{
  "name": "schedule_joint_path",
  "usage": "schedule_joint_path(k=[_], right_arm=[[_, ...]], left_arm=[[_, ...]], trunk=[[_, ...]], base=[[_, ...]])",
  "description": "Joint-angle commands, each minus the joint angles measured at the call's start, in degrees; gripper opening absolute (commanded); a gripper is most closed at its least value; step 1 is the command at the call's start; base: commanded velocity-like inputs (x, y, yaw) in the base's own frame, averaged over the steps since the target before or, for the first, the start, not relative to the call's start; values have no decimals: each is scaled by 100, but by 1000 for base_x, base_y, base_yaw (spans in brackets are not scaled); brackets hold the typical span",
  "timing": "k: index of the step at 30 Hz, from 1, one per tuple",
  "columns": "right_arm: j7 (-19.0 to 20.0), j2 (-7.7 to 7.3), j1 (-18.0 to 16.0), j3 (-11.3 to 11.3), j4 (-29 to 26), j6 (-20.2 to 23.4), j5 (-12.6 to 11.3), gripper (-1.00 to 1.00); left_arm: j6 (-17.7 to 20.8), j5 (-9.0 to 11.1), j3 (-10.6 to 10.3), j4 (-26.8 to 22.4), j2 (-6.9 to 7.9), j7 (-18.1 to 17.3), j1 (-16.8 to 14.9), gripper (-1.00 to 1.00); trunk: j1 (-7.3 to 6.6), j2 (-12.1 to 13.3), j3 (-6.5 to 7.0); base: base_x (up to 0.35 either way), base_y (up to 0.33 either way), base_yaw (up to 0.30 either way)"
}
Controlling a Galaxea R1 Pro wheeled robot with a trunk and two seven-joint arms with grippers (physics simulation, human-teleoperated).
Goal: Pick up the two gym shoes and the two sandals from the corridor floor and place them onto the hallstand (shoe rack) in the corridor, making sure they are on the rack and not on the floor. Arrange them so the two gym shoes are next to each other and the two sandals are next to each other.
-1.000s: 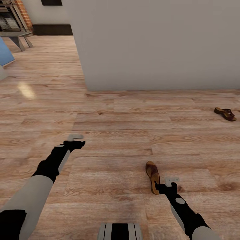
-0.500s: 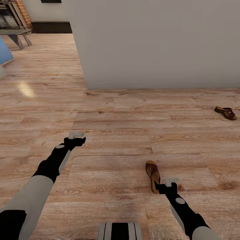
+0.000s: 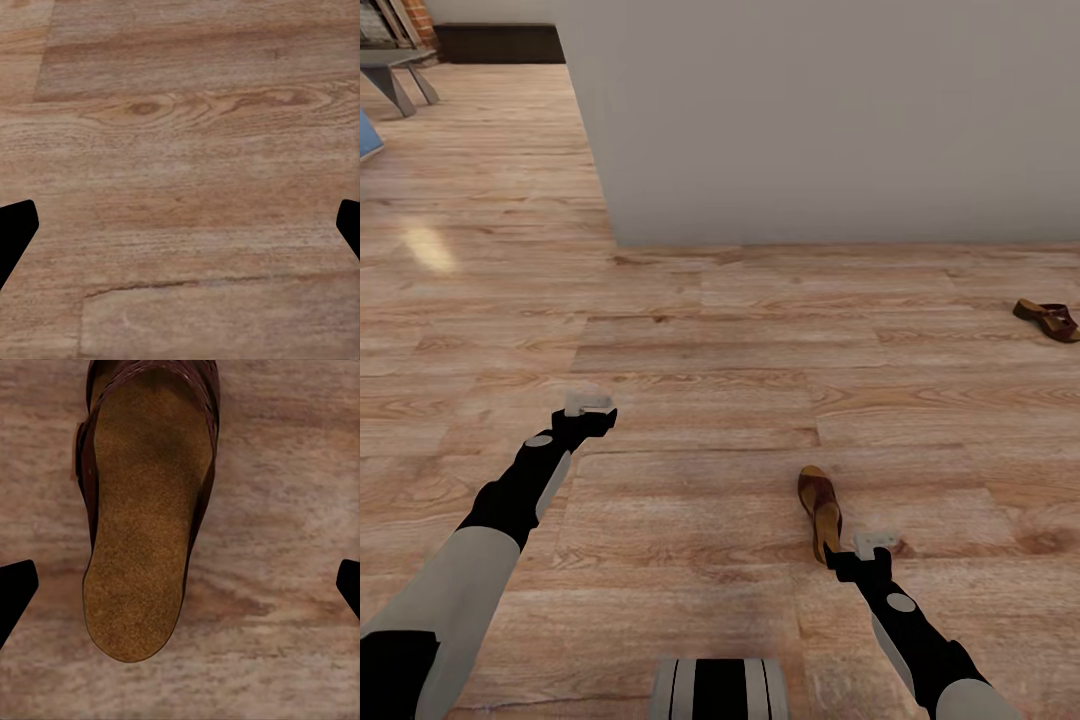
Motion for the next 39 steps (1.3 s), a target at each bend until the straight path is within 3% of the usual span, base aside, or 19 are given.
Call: schedule_joint_path(k=[1, 8, 16, 28, 39], right_arm=[[-1, -4, -2, 16, 3, -15, 11, 100], [-3, -4, -2, 16, 3, -15, 14, 100], [-6, -4, -2, 7, 3, -15, 16, 100], [-8, -4, -2, 7, 3, -15, 17, 100], [-8, -4, -2, 7, 3, -15, 15, 100]], left_arm=[[29, 27, -14, -9, 6, -2, 2, 100], [22, 26, -27, -11, 1, -4, 7, 100], [21, 12, -31, -13, -2, 15, 19, 100], [21, 8, -28, -17, -2, 12, 33, 100], [21, 7, -29, -17, -2, 5, 34, 100]], trunk=[[-1, -1, -5], [-1, -1, -20], [20, -12, -258], [20, -12, -284], [48, -27, -607]], base=[[0, 0, 0], [0, 0, 2], [0, 0, 44], [0, 0, 4], [0, 0, 0]])
